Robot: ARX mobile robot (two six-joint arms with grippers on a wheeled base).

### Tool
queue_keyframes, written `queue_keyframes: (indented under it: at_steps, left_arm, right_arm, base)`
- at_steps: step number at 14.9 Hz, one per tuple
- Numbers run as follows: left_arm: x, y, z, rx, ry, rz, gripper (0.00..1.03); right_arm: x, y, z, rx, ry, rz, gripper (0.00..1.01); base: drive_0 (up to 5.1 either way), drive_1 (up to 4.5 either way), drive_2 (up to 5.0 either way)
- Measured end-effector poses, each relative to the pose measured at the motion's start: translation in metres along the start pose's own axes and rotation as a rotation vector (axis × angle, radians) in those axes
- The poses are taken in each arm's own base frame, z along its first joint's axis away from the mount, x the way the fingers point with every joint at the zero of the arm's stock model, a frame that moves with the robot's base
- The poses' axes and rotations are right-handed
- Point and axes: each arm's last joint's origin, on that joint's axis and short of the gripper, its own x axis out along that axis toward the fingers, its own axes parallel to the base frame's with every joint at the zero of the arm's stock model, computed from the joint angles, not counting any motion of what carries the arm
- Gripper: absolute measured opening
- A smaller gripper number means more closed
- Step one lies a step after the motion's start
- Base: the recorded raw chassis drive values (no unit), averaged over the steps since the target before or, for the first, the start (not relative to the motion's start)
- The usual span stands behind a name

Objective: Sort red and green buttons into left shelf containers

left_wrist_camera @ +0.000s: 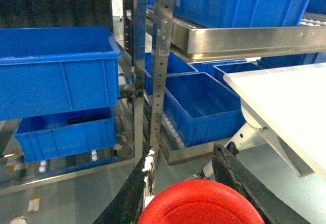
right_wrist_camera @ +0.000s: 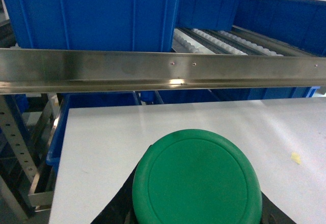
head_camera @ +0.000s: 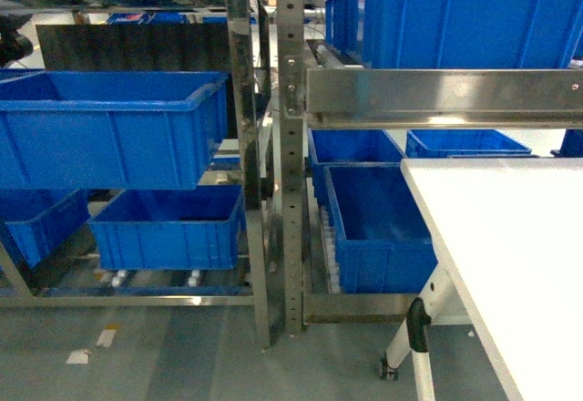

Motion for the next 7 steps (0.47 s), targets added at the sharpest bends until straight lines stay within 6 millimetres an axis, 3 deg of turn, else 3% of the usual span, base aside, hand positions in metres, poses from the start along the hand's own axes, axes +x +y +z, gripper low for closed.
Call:
queue_keyframes:
  at_steps: [7]
  left_arm:
    - [0.0001, 0.0000, -0.0003, -0.001, 0.002, 0.000, 0.29]
  right_arm:
    - [-0.0001, 0.0000, 0.0002, 0.000, -0.002, 0.000, 0.25]
  base:
    - [-5.0, 2.47, 2.5]
